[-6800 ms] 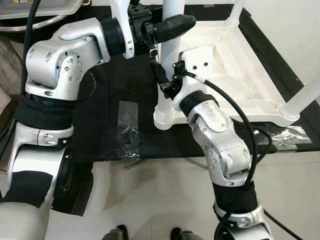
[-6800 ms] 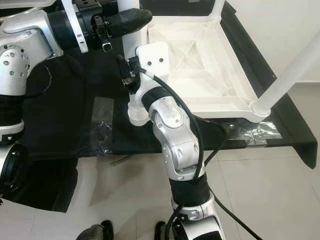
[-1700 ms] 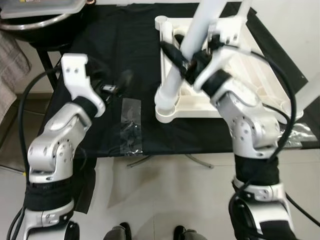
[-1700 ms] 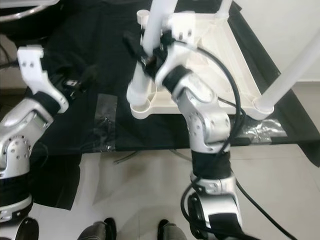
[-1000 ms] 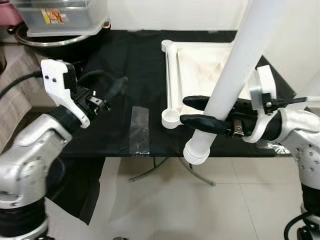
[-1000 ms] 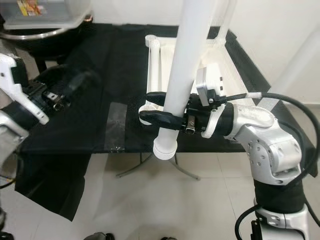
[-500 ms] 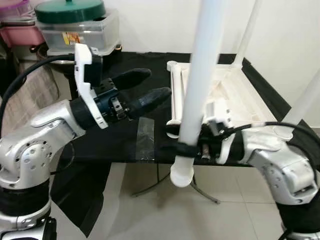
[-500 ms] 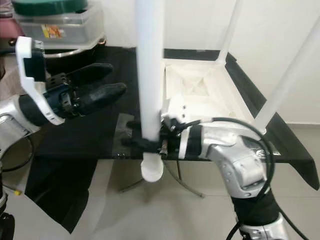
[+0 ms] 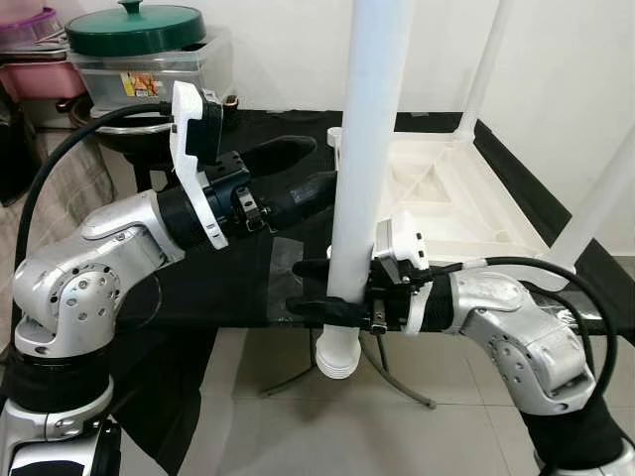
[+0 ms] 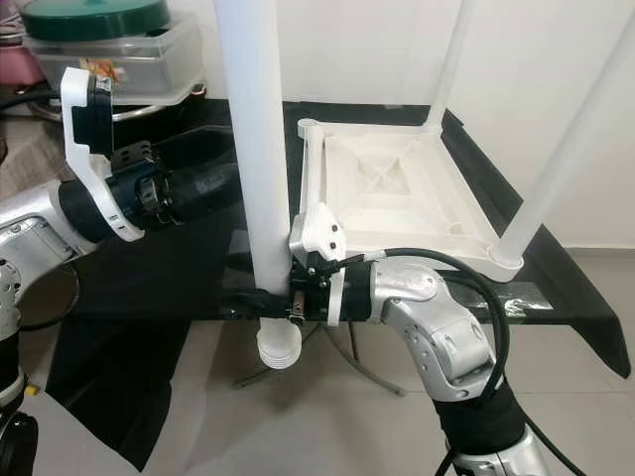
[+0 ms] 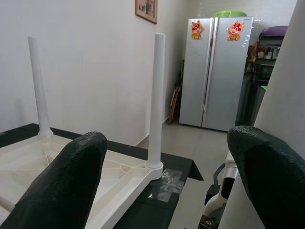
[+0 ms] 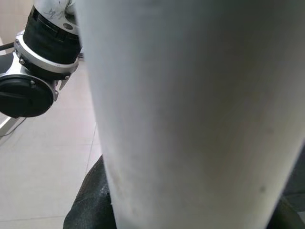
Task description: Building children table
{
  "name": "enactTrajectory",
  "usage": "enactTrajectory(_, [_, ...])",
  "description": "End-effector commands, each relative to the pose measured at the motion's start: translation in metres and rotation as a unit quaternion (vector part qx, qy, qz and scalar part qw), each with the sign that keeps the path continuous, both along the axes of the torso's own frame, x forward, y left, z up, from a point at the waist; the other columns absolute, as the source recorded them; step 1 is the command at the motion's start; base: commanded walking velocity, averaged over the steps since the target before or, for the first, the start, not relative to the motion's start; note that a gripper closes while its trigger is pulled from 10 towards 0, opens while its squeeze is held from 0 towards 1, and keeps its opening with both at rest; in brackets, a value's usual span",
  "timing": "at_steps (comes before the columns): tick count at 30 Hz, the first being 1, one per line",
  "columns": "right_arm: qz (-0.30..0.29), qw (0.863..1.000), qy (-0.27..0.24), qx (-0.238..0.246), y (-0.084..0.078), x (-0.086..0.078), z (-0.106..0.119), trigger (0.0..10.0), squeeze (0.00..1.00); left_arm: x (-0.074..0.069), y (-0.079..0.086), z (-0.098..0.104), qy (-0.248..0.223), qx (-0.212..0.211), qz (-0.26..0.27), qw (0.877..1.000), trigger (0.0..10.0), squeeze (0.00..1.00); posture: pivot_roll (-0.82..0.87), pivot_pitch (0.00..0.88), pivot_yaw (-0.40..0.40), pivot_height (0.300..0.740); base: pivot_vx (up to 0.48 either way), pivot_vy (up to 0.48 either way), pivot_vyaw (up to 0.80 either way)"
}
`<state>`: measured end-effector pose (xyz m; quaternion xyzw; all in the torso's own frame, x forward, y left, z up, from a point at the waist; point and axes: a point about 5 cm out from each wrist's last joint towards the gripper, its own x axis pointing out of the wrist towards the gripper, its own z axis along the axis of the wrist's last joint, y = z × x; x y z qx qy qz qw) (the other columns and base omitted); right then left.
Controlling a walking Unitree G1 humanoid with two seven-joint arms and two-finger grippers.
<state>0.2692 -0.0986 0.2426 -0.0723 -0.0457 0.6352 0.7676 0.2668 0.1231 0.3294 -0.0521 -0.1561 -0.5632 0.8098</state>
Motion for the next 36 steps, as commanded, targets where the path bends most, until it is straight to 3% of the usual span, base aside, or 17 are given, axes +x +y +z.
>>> enactTrajectory(1, [-0.007,1.0,-0.007,0.002,0.002,0.004,0.005,10.0,0.0,-0.008,-0.01,-0.009,0.003,0.036,-0.054,0.998,10.0,0.0,0.08,0.08,-0.014,0.74,0.0,0.0,0.0])
enactTrajectory(7, [-0.019,0.999,-0.018,0.023,-0.014,0.007,0.017,10.0,0.0,-0.007,0.007,-0.017,0.008,0.063,-0.037,0.997,10.0,0.0,0.07,0.084,-0.016,0.74,0.0,0.0,0.0])
enactTrajectory(12, [-0.026,0.999,-0.02,0.016,-0.017,0.009,0.016,10.0,0.0,-0.01,0.008,-0.015,0.002,0.063,-0.038,0.997,10.0,0.0,0.07,0.087,-0.019,0.74,0.0,0.0,0.0])
enactTrajectory(21, [-0.035,0.999,0.006,-0.027,0.006,0.011,-0.007,10.0,0.0,-0.011,-0.013,-0.002,-0.027,0.024,-0.055,0.998,10.0,0.0,0.08,0.087,-0.024,0.74,0.0,0.0,0.0])
enactTrajectory(28, [-0.044,0.998,0.013,-0.038,0.01,0.013,-0.012,10.0,0.0,-0.009,-0.018,0.003,-0.032,0.019,-0.059,0.998,10.0,0.0,0.08,0.088,-0.025,0.74,0.0,0.0,0.0])
enactTrajectory(29, [-0.045,0.998,0.013,-0.039,0.011,0.013,-0.013,10.0,0.0,-0.008,-0.018,0.004,-0.028,0.015,-0.062,0.998,3.0,0.0,0.07,0.087,-0.024,0.74,0.0,0.0,0.0])
enactTrajectory(30, [-0.046,0.998,0.013,-0.04,0.011,0.013,-0.013,10.0,0.0,-0.007,-0.018,0.004,-0.023,0.011,-0.063,0.998,0.0,0.0,0.07,0.087,-0.024,0.74,0.0,0.0,0.0])
enactTrajectory(36, [-0.052,0.998,0.009,-0.037,0.012,0.013,-0.014,10.0,0.0,-0.009,-0.018,0.0,-0.01,0.038,-0.081,0.996,0.0,0.0,0.08,0.089,-0.021,0.74,0.0,0.0,0.0])
